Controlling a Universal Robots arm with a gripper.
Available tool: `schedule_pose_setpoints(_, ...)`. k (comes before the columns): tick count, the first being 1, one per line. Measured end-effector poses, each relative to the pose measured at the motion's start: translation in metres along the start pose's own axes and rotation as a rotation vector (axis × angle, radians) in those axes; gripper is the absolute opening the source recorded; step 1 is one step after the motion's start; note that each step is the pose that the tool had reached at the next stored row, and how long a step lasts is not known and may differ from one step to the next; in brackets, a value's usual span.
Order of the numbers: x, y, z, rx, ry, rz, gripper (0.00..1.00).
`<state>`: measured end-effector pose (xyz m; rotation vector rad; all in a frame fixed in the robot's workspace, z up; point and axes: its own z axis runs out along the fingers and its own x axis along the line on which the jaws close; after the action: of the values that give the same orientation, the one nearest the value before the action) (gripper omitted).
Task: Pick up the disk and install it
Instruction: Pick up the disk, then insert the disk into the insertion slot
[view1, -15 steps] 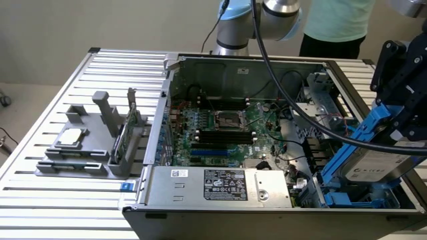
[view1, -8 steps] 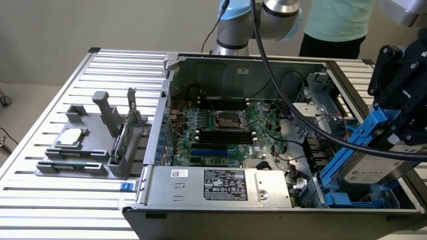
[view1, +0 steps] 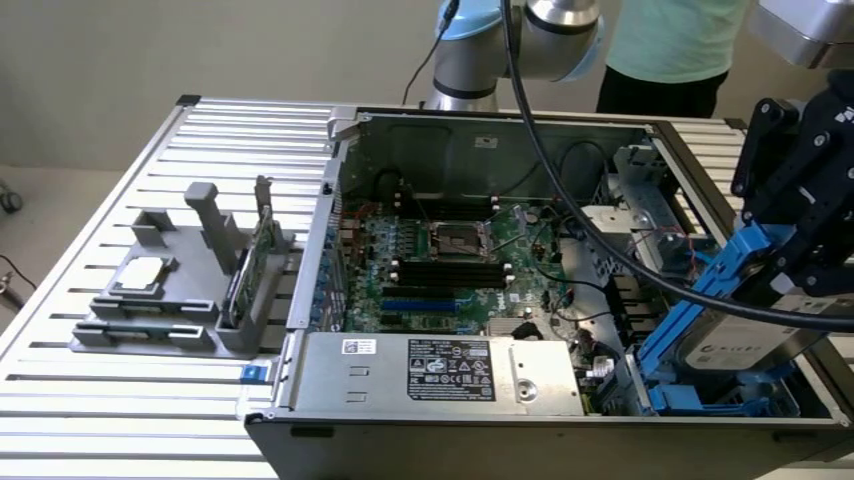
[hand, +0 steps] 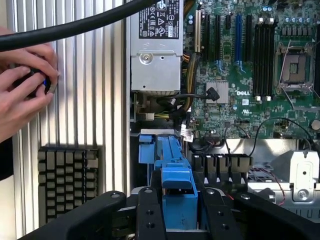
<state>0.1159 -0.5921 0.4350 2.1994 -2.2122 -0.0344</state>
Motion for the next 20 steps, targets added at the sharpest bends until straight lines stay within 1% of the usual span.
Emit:
schedule_pose_setpoints(15,-0.0016,0.0015,0.004,0.0002,-0.0017,-0.004,0.33)
schedule_pose_setpoints(20,-0.0031,0.0015,0.005,0.0019,-0.0027,-0.004,0.33)
